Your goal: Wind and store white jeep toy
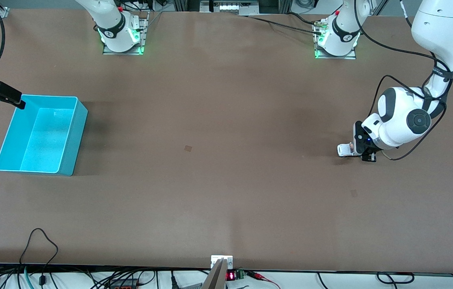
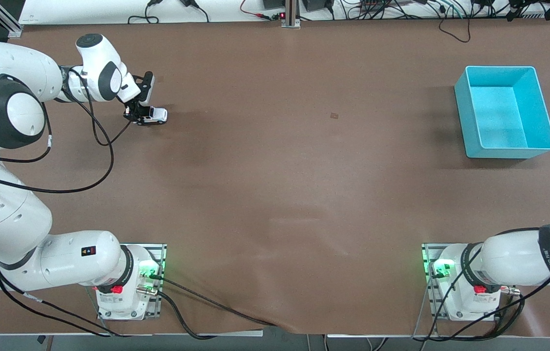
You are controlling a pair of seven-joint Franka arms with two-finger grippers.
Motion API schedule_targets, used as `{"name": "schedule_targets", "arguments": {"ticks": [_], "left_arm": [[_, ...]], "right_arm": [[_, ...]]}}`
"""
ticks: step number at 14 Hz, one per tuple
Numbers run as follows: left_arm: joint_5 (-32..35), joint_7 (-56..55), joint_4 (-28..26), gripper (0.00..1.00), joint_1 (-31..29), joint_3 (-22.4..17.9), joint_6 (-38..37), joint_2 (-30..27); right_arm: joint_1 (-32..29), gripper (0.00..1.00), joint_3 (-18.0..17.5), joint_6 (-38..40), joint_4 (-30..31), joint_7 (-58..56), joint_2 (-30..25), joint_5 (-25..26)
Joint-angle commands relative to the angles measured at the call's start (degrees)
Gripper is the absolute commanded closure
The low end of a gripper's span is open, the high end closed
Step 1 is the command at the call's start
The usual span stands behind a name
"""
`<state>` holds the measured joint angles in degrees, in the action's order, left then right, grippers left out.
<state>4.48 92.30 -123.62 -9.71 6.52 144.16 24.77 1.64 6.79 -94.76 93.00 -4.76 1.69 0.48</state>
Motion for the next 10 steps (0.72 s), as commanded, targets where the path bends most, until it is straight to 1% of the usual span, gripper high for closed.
{"name": "schedule_targets", "arguments": {"ticks": [1,3,10], "left_arm": [[1.84,-0.63,-0.48,0.66,-0.57,0.51,-0.90,-0.60],[2.90,-0.71,-0.31,0.66,-0.57,0.51,-0.90,-0.60],[2.99,-0.71,-0.22,0.68,-0.66,-0.01,-0.90,-0.51]], "right_arm": [[-0.14,0.00,-0.28,1.06,-0.63,0.45,-0.28,-0.22],[-0.14,0.00,-0.28,1.06,-0.63,0.45,-0.28,-0.22],[-0.14,0.00,-0.28,1.06,-0.63,0.45,-0.28,-0.22]]}}
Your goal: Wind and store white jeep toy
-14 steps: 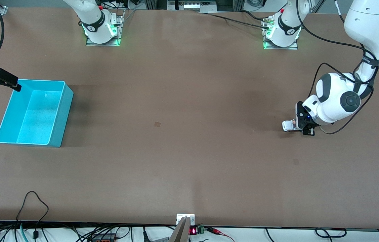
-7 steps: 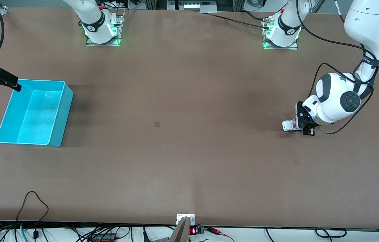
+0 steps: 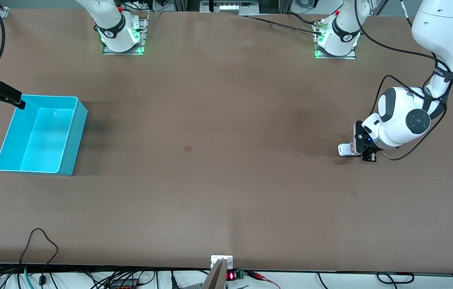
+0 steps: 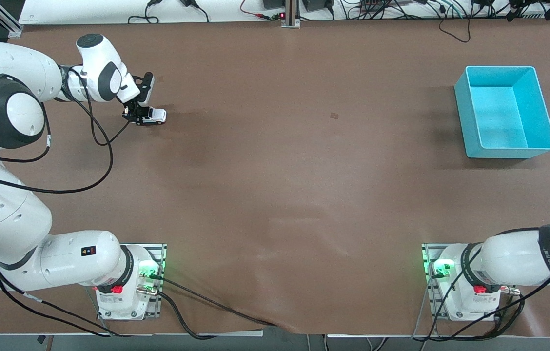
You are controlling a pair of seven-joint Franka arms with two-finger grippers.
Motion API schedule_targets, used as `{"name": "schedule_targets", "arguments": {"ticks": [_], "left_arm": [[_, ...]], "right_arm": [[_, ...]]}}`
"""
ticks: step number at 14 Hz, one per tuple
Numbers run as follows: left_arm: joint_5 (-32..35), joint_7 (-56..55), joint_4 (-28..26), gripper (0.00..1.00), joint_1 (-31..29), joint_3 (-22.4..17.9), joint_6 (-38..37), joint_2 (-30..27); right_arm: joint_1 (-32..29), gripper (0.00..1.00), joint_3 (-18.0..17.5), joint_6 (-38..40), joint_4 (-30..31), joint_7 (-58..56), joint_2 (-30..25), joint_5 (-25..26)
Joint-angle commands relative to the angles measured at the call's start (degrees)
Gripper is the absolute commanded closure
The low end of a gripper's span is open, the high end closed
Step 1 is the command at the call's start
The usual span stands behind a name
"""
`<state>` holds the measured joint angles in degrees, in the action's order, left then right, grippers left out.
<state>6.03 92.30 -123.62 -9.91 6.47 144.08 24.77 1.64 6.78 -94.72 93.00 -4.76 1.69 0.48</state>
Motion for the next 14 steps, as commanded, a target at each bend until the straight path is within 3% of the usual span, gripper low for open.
{"name": "schedule_targets", "arguments": {"ticks": [1,14], "left_arm": [[1.44,-0.72,-0.22,0.68,-0.46,-0.06,-0.81,-0.51],[1.53,-0.28,0.13,0.69,-2.39,-0.14,-0.73,0.45]], "right_arm": [[-0.14,0.00,-0.28,1.03,-0.63,0.45,-0.28,-0.22],[-0.14,0.00,-0.28,1.03,-0.63,0.45,-0.28,-0.22]]}}
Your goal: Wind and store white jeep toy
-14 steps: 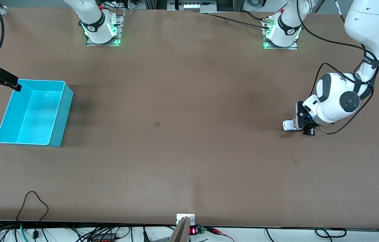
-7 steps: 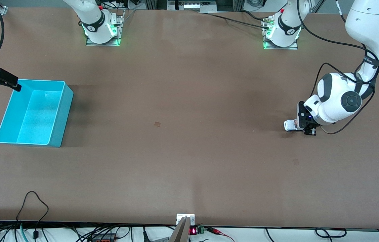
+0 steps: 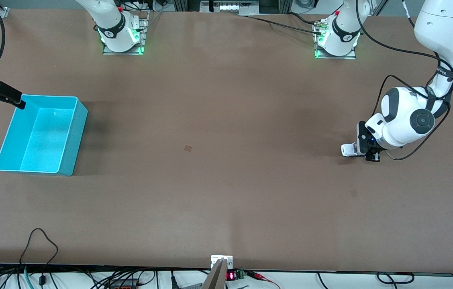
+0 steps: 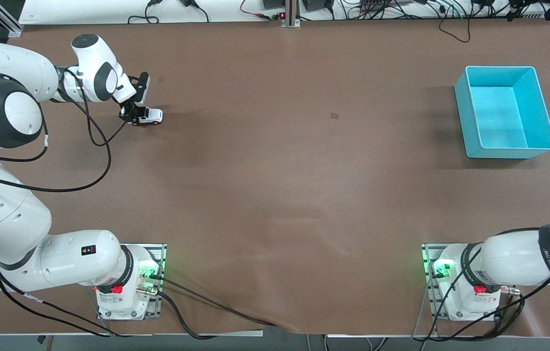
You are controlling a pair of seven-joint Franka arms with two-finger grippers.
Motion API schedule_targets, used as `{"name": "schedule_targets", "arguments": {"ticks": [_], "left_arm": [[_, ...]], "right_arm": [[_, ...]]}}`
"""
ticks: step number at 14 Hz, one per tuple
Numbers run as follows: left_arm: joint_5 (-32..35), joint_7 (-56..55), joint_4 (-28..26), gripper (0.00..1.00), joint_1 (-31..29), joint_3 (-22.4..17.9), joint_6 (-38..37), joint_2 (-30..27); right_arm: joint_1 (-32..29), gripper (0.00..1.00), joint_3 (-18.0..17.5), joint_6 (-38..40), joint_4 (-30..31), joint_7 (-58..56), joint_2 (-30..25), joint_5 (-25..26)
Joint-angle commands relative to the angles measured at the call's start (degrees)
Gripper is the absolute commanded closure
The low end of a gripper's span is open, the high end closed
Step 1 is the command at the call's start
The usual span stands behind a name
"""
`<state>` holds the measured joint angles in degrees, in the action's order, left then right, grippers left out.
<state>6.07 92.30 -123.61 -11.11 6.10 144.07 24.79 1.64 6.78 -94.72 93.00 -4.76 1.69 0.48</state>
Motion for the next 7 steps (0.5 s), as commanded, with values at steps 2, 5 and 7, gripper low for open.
{"name": "schedule_targets", "arguments": {"ticks": [2,5,7], "left_arm": [[2.54,-0.28,0.13,0.69,-1.81,0.23,-0.73,0.53],[4.39,-0.28,0.30,0.69,-3.30,0.23,-0.73,0.88],[4.39,1.11,1.44,0.69,-4.27,0.23,-0.73,2.01]], "right_arm": [[-0.14,0.00,-0.28,1.03,-0.63,0.37,-0.28,-0.22],[-0.14,0.00,-0.28,1.03,-0.63,0.37,-0.28,-0.22],[-0.14,0.00,-0.28,1.03,-0.63,0.37,-0.28,-0.22]]}}
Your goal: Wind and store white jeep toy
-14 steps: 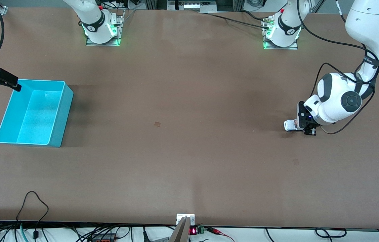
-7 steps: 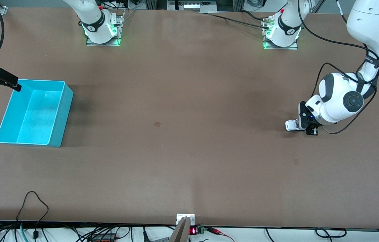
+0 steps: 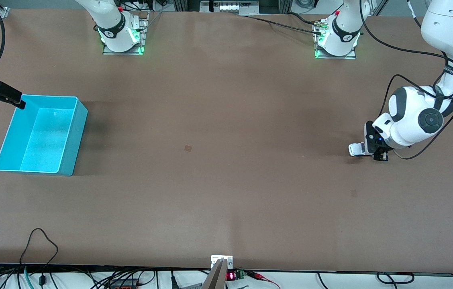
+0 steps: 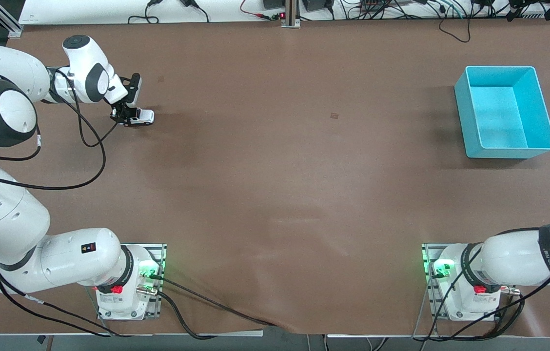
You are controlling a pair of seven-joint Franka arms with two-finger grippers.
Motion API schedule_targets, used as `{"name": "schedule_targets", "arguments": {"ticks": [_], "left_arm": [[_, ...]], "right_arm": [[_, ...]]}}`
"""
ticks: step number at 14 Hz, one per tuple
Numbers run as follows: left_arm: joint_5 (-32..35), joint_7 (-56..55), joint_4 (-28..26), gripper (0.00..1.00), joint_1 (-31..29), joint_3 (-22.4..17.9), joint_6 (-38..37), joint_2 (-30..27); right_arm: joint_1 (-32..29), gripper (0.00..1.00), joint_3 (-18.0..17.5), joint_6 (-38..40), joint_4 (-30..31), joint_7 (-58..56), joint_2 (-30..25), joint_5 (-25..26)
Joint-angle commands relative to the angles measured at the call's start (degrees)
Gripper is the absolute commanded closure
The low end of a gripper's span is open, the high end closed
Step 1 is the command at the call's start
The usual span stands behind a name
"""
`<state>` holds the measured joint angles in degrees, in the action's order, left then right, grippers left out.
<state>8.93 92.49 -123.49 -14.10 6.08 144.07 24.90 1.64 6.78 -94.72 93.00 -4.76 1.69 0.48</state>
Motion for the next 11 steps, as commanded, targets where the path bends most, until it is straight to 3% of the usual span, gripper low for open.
{"name": "schedule_targets", "arguments": {"ticks": [1,11], "left_arm": [[1.52,1.98,1.41,0.69,-1.80,0.25,-0.64,2.25],[1.61,7.17,2.64,0.69,-6.90,0.34,-0.37,3.93]], "right_arm": [[-0.14,0.00,-0.28,1.03,-0.63,0.37,-0.28,-0.22],[0.03,0.00,-0.37,1.03,-0.63,0.36,-0.28,-0.22]]}}
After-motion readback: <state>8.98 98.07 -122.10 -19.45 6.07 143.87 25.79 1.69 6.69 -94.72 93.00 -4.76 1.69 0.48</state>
